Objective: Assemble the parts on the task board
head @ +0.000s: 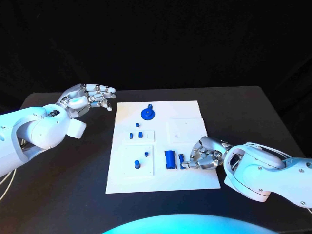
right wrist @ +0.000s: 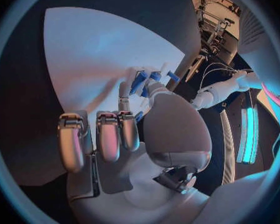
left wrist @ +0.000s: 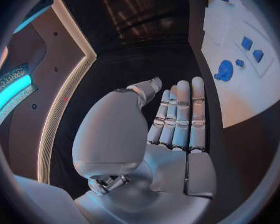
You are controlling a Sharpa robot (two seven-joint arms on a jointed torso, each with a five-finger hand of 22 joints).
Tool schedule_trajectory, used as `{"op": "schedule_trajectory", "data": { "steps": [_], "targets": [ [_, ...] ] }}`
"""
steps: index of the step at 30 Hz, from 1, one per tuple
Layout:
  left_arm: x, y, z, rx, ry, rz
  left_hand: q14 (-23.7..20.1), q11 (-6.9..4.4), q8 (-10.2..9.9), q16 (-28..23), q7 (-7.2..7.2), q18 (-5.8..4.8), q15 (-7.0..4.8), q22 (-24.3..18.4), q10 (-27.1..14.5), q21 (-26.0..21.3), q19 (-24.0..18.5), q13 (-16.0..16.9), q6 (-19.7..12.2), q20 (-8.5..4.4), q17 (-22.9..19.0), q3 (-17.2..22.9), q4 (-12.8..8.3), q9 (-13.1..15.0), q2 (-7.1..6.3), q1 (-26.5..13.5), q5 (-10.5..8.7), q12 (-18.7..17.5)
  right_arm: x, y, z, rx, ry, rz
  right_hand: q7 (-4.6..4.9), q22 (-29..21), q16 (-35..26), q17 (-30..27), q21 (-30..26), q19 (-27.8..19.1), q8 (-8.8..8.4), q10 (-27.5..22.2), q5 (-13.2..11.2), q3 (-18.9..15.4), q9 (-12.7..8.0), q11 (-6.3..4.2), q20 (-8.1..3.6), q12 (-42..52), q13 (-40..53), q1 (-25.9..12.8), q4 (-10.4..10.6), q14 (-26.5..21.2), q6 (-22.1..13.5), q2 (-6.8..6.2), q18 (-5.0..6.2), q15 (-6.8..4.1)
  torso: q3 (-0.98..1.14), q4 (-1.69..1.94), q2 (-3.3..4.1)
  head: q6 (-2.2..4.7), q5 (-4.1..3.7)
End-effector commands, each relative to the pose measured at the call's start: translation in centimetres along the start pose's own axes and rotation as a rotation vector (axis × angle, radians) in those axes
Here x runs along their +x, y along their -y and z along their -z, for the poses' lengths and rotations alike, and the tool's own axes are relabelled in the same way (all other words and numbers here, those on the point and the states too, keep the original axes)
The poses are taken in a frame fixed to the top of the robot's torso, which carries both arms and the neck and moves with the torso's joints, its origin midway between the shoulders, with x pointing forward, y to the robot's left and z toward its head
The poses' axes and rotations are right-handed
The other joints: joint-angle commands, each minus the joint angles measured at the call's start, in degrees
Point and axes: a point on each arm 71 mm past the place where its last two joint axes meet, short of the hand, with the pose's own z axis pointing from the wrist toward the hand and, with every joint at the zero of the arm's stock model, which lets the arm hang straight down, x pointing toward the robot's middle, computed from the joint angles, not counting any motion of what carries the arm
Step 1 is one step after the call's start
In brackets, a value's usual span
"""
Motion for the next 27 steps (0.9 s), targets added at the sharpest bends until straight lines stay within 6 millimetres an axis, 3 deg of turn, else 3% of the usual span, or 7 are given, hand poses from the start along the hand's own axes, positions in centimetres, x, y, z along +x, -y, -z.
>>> {"op": "schedule_trajectory", "data": {
  "steps": [1,13,27],
  "targets": [
    [0.2,0.0,0.0,0.004,-0.012,0.007,-0.14,-0.16,0.24,-0.21,0.03,0.78,0.17,-0.09,-0.37,-0.14,0.33,-0.08,-0.36,0.11,0.01,0.10,0.10,-0.10,-0.01,0.07,-0.07,0.37,0.3,-0.2,0.1,-0.033,-0.037,0.008,0.13,15.08,0.00,12.24,0.30,6.00,0.19,4.64,0.22,-1.05,-0.11,-0.31,-0.10,-0.23,13.16,-0.04,-0.02,5.58,-0.02,0.86,-0.39,-0.31,-0.06,0.04,-0.01,-0.13,-0.02],
    [0.2,0.0,-0.1,0.004,-0.013,0.007,-0.14,-0.16,0.24,-0.21,0.03,0.78,0.17,-0.09,-0.37,-0.14,0.33,-0.08,-0.36,0.11,0.01,0.10,0.10,-0.10,-0.01,0.07,-0.07,0.37,0.5,-0.3,-0.1,-0.033,-0.046,0.021,0.11,15.08,0.01,12.28,0.30,6.00,0.04,4.67,0.29,-3.11,-0.47,-0.33,-0.11,-0.17,13.21,3.30,-0.11,5.59,-0.04,1.97,-0.39,-0.32,-0.04,0.05,0.01,-0.09,-0.05],
    [0.2,0.0,0.0,0.004,-0.012,0.007,-0.14,-0.16,0.24,-0.21,0.03,0.78,0.17,-0.09,-0.37,-0.14,0.33,-0.08,-0.36,0.11,0.01,0.10,0.10,-0.10,-0.01,0.07,-0.07,0.37,1.0,0.2,-1.2,-0.002,-0.048,0.014,0.15,15.08,0.06,12.39,0.30,6.00,-0.07,4.71,0.22,-2.77,-0.70,-0.31,-0.10,-0.09,13.26,3.50,-0.04,5.61,0.05,3.90,-0.39,-0.30,0.04,0.03,0.02,-0.04,0.15]
  ]
}}
